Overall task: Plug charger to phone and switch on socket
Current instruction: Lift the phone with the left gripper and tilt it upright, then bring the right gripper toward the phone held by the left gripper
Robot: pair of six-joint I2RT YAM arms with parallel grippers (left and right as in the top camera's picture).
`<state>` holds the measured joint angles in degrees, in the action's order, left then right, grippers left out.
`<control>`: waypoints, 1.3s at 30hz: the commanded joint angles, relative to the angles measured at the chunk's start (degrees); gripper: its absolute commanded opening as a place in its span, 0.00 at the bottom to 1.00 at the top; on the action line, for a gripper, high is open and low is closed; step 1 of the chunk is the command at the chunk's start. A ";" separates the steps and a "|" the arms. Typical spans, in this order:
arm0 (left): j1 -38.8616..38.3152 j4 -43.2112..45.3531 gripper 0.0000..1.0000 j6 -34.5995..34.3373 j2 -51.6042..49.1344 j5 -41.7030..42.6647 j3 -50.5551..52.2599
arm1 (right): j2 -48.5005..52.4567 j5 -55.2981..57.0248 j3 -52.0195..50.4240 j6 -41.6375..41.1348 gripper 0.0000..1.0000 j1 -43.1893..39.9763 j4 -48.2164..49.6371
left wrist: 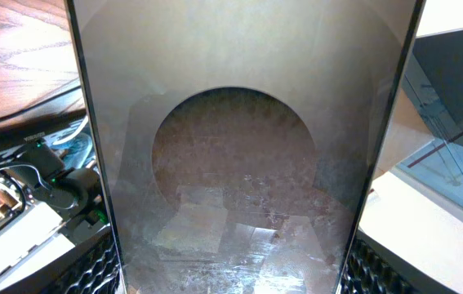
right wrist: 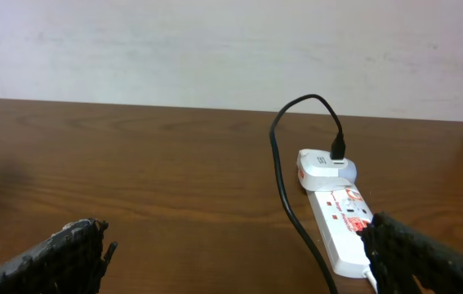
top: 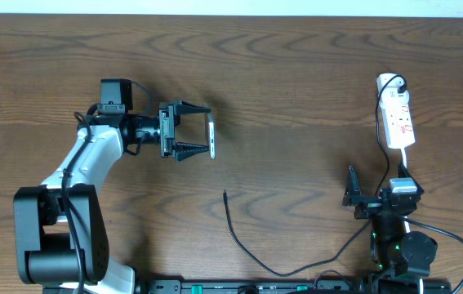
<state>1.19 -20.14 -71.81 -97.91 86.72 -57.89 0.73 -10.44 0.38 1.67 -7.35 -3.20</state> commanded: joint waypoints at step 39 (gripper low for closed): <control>0.13 25.00 0.07 -9.55 1.68 -5.49 -1.66 | 38.82 -18.56 43.95 -4.20 0.99 0.17 -21.44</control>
<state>1.19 3.53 -79.18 -97.91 82.30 -57.89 30.94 -21.89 36.34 -2.74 -7.35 -22.37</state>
